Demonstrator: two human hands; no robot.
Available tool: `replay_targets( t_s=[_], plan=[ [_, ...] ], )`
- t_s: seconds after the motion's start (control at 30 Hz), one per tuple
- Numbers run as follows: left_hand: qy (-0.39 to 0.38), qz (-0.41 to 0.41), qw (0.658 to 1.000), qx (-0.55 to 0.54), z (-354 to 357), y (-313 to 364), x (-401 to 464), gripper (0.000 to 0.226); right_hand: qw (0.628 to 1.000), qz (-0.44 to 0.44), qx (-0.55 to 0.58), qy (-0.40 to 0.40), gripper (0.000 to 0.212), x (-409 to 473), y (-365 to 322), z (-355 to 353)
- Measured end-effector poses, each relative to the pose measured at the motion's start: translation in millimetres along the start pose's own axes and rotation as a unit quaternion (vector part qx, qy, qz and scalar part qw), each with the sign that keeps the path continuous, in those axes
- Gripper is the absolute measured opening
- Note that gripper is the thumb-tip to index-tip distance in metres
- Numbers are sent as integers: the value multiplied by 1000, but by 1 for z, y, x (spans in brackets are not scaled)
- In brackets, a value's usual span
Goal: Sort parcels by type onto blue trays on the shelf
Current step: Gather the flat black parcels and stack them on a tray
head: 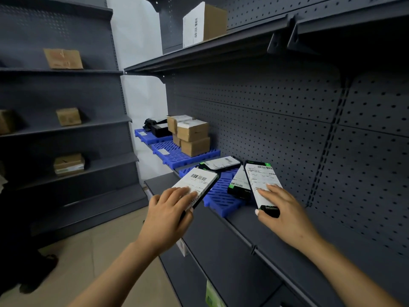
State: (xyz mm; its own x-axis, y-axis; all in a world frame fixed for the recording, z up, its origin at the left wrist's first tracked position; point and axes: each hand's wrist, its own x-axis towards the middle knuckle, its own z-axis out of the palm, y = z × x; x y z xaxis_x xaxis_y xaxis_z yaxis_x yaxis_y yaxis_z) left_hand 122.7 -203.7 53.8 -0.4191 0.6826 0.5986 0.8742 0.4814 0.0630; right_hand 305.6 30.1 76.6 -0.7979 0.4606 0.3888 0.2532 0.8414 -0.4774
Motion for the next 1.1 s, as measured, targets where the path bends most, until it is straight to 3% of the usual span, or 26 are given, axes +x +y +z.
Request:
replay_targets(
  t_s=[0.37, 0.97, 1.1],
  plan=[
    [-6, 34, 999, -40, 81, -56, 96, 41, 998, 40, -38, -23, 58, 85, 19, 47],
    [-68, 205, 967, -138, 224, -118, 260, 42, 977, 169, -125, 20, 58, 162, 26, 102],
    [-79, 232, 958, -147, 250, -121, 264, 42, 972, 162, -161, 46, 70, 164, 29, 109]
  ],
)
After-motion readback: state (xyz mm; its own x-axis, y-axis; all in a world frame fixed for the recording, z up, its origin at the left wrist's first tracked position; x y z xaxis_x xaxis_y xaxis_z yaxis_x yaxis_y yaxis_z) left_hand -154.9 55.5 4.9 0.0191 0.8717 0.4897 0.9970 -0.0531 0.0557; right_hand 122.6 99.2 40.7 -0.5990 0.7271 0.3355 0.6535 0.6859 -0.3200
